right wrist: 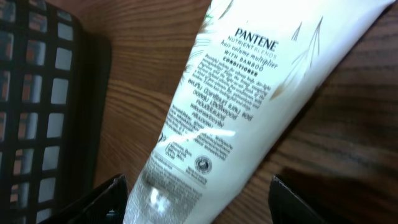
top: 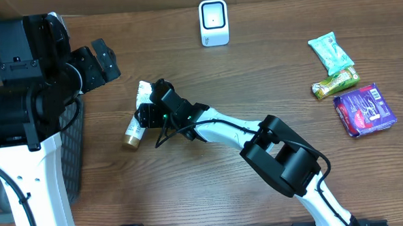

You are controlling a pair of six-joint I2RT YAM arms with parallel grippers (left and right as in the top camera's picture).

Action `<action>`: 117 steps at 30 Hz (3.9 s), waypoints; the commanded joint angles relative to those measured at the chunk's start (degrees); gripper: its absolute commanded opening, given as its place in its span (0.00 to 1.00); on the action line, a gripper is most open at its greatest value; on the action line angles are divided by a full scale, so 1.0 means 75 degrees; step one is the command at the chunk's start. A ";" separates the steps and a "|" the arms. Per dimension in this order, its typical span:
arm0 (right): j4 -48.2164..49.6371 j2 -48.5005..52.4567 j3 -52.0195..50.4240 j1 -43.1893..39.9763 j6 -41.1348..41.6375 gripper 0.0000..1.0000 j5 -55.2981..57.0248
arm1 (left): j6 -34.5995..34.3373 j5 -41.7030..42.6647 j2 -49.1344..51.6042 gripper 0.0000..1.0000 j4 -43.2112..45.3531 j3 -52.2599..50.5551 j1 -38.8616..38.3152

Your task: Scan the item barcode

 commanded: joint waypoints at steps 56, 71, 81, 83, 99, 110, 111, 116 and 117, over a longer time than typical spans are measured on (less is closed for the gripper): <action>0.0175 -0.0469 0.0796 0.1326 -0.8361 0.86 0.1131 | 0.0058 -0.0064 0.0026 1.00 0.0020 0.0099 0.0029; 0.0539 -0.0242 0.1113 0.1189 -0.7548 0.87 0.1241 | 0.0058 -0.0064 0.0026 0.99 0.0020 0.0099 0.0029; -0.2130 0.0603 0.3955 0.0901 -0.7216 0.86 0.1128 | 0.0058 -0.0064 0.0026 1.00 0.0020 0.0099 0.0029; -0.2538 0.0898 0.4284 0.0901 -0.7213 0.86 0.1134 | 0.0058 -0.0064 0.0026 1.00 0.0017 0.0099 0.0029; -0.2818 0.1883 0.4328 0.0874 -0.6490 0.81 0.2728 | 0.0058 -0.0064 0.0026 1.00 0.0020 0.0099 0.0029; -0.5202 0.1874 0.4325 0.0551 -0.5983 0.70 0.3477 | 0.0058 -0.0064 0.0026 1.00 0.0017 0.0099 0.0029; -0.5499 0.1851 0.4325 0.0455 -0.5980 0.70 0.3471 | 0.0061 -0.0064 0.0026 1.00 0.0020 0.0099 0.0029; -0.6983 0.1635 0.4328 -0.0058 -0.5948 0.70 0.3465 | 0.0058 -0.0064 0.0026 1.00 0.0017 0.0099 0.0029; -0.7254 0.1577 0.4328 -0.0175 -0.5893 0.70 0.3462 | 0.0058 -0.0064 0.0026 1.00 0.0020 0.0099 0.0029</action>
